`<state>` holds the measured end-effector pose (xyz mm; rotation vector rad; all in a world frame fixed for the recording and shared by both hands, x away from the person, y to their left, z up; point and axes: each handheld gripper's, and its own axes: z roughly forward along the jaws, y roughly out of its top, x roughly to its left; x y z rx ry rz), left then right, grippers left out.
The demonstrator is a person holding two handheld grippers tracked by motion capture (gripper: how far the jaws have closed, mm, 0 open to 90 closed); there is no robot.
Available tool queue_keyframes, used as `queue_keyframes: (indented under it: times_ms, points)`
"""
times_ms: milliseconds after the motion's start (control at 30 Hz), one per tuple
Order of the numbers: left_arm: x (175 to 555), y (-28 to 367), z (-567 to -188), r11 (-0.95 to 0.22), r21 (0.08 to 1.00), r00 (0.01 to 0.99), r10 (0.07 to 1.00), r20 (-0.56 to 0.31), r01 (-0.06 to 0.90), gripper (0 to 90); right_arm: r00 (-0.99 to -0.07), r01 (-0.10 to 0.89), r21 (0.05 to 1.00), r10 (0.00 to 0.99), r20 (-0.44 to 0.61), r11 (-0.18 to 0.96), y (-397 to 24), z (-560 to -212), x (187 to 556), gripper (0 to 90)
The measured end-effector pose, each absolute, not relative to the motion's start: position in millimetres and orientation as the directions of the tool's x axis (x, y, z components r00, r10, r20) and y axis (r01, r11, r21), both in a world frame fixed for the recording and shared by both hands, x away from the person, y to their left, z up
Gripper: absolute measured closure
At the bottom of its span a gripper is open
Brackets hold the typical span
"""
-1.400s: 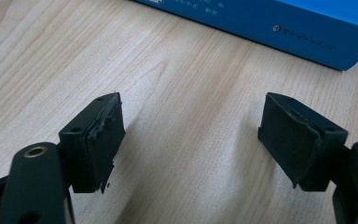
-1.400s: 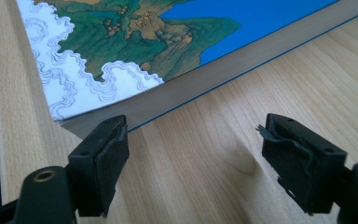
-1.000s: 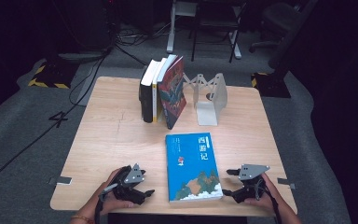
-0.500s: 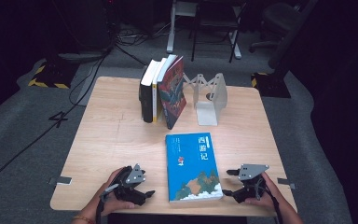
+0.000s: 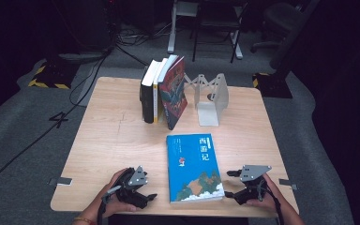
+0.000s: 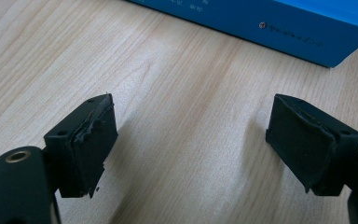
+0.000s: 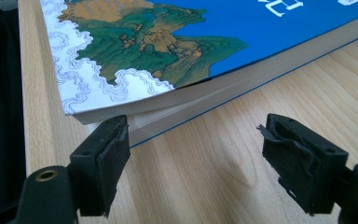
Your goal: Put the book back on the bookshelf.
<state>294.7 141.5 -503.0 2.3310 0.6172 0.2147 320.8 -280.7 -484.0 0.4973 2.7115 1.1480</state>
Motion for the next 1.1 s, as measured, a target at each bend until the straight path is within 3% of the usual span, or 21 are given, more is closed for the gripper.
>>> queue_keyframes:
  times_ms: [267,567,867,1100]
  points:
    - [294,142,-497,-0.638,0.661,0.873,0.486,-0.055,0.396,19.3,-0.926,0.231,0.753,0.376,-0.024,0.616,-279,-477,321,23.3]
    - [283,129,-472,-0.601,0.716,0.891,0.449,-0.066,0.356,19.2,-0.924,0.218,0.778,0.382,-0.031,0.590,-273,-471,321,23.6]
    - [270,81,-449,-0.588,0.752,0.915,0.400,-0.051,0.299,19.5,-0.918,0.202,0.808,0.395,-0.041,0.554,-268,-462,322,23.3]
    - [264,25,-454,-0.667,0.699,0.937,0.348,-0.015,0.259,22.6,-0.913,0.188,0.826,0.405,-0.053,0.531,-263,-455,323,23.6]
